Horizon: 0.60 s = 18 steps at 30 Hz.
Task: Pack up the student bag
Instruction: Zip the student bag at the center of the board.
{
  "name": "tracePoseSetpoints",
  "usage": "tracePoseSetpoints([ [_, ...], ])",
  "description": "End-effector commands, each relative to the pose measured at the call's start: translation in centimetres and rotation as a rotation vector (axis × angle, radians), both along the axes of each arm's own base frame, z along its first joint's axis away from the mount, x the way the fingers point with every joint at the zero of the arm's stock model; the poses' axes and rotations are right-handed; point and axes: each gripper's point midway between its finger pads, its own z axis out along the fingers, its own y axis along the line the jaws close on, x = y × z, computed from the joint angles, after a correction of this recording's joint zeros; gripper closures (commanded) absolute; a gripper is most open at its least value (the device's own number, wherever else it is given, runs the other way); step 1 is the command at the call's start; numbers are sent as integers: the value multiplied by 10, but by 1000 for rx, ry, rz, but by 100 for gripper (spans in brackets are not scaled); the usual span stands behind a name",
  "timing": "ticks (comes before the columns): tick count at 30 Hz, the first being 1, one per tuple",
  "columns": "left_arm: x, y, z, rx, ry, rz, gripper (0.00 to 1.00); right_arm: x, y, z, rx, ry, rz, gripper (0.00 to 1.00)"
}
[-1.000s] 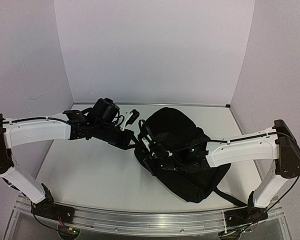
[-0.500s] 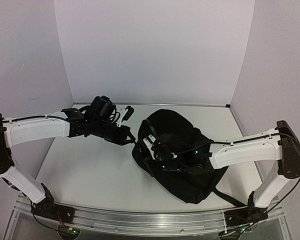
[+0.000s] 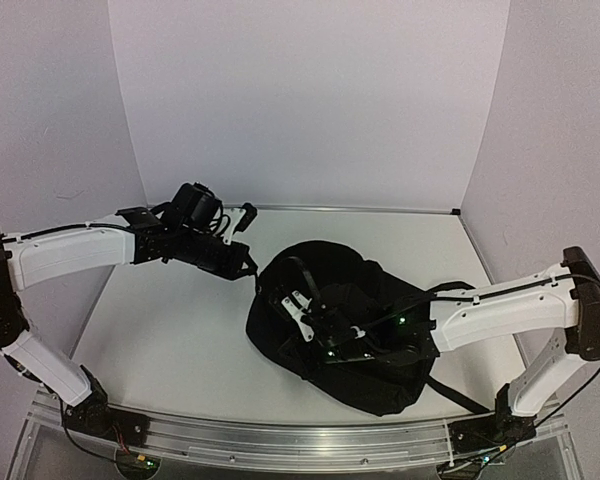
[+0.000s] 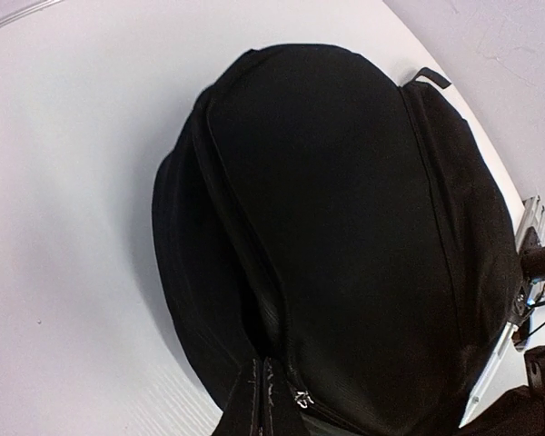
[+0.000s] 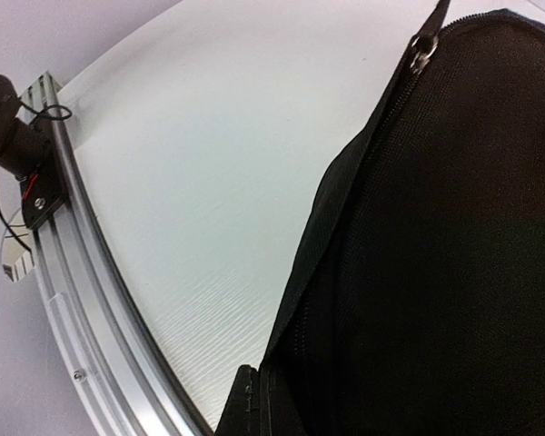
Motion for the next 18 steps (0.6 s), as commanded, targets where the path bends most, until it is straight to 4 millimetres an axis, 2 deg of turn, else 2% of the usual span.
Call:
tracePoseSetpoints([
  [1,30,7,48,-49,-158,51,100,-47,11,25,101,110,138,100],
  [9,41,11,43,-68,-165,60,100,-85,11,19,100,218,242,100],
  [18,60,10,34,-104,-158,63,100,-117,9,27,120,316,351,100],
])
